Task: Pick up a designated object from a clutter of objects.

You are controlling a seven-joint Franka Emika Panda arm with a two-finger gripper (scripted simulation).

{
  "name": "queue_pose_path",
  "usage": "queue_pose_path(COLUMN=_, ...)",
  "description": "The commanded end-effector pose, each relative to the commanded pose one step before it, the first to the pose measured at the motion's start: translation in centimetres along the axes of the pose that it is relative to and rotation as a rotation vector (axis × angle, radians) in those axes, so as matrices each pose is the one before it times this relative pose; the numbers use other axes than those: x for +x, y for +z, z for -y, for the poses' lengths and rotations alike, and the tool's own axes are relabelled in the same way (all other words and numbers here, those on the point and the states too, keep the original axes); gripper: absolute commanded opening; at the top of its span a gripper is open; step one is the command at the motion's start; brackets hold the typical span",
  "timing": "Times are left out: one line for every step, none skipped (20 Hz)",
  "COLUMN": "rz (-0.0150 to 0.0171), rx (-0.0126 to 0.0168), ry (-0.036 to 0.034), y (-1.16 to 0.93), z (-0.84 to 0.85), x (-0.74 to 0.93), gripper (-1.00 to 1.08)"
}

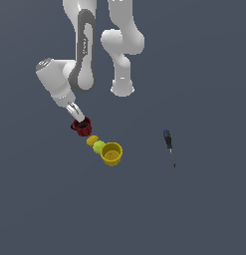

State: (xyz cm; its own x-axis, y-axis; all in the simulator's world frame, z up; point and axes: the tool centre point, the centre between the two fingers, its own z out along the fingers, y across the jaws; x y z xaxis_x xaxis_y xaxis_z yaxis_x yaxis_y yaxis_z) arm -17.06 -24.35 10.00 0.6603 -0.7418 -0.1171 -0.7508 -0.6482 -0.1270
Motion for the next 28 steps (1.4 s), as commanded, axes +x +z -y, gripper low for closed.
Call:
queue_pose_path(rz=-0.00107, rx=0.00009, ry=0.02484, y=0.393, z=-0.923, x=-0.161, gripper=0.28)
queue_pose_path(rz=-0.00003, rx=-0.00007, ry=0.00387, y=0.061, z=-0.148, x=-0.025, gripper=0.28)
queue_pose_path(rz=-0.00001, rx=-0.00002, ry=0.00129, y=0.020, z=-0.049, x=-0.008, gripper=0.28)
queue_pose_path(rz=0.00086, rx=-0.00018, ry=-0.00640, y=-0.100, z=0.224, x=0.036, gripper=0.28)
queue_pose_path(rz=0.00000, rx=0.00000, ry=0.00000, y=0.030, z=0.000, x=-0.002, gripper=0.28)
queue_pose_path(rz=0.00000, rx=0.00000, ry=0.00000, y=0.091, z=-0.001, x=-0.006, gripper=0.28)
queue_pose_path(rz=-0.00008, rx=-0.00015, ry=0.00067, y=0.149, z=-0.027, x=-0.002, gripper=0.28)
queue_pose_path(rz=0.00000, rx=0.00000, ry=0.00000, y=0.210, z=-0.002, x=-0.014, gripper=0.28)
queue_pose_path(rz=-0.00014, rx=-0.00031, ry=0.00115, y=0.266, z=-0.047, x=-0.005, gripper=0.28)
queue_pose_path(rz=-0.00008, rx=-0.00020, ry=0.00066, y=0.323, z=-0.030, x=-0.016, gripper=0.28)
queue_pose_path(rz=-0.00014, rx=-0.00035, ry=0.00114, y=0.377, z=-0.048, x=-0.014, gripper=0.28)
queue_pose_path(rz=-0.00011, rx=-0.00026, ry=0.00093, y=0.408, z=-0.040, x=-0.017, gripper=0.28)
queue_pose_path(rz=-0.00010, rx=-0.00016, ry=0.00083, y=0.356, z=-0.033, x=-0.011, gripper=0.28)
queue_pose_path(rz=-0.00008, rx=0.00001, ry=0.00069, y=0.294, z=-0.024, x=-0.004, gripper=0.28)
queue_pose_path(rz=-0.00005, rx=0.00022, ry=0.00044, y=0.231, z=-0.011, x=0.003, gripper=0.28)
queue_pose_path(rz=0.00000, rx=0.00000, ry=0.00000, y=0.177, z=0.013, x=0.006, gripper=0.28)
queue_pose_path(rz=0.00000, rx=0.00000, ry=0.00000, y=0.121, z=0.015, x=0.010, gripper=0.28)
queue_pose_path(rz=-0.00002, rx=0.00095, ry=0.00023, y=0.056, z=-0.007, x=0.013, gripper=0.28)
queue_pose_path(rz=0.00000, rx=0.00000, ry=0.00000, y=0.022, z=0.005, x=0.004, gripper=0.28)
queue_pose_path(rz=0.00000, rx=0.00000, ry=0.00000, y=0.000, z=0.000, x=0.000, gripper=-1.00)
queue_pose_path(rz=0.00000, rx=0.00000, ry=0.00000, y=0.000, z=0.000, x=0.000, gripper=-1.00)
queue_pose_path(rz=0.00000, rx=0.00000, ry=0.00000, y=0.000, z=0.000, x=0.000, gripper=-1.00)
queue_pose_path(rz=0.00000, rx=0.00000, ry=0.00000, y=0.000, z=0.000, x=0.000, gripper=-1.00)
queue_pose_path(rz=0.00000, rx=0.00000, ry=0.00000, y=0.000, z=0.000, x=0.000, gripper=-1.00)
queue_pose_path(rz=0.00000, rx=0.00000, ry=0.00000, y=0.000, z=0.000, x=0.000, gripper=-1.00)
queue_pose_path(rz=0.00000, rx=0.00000, ry=0.00000, y=0.000, z=0.000, x=0.000, gripper=-1.00)
queue_pose_path(rz=0.00000, rx=0.00000, ry=0.00000, y=0.000, z=0.000, x=0.000, gripper=-1.00)
queue_pose_path(rz=0.00000, rx=0.00000, ry=0.00000, y=0.000, z=0.000, x=0.000, gripper=-1.00)
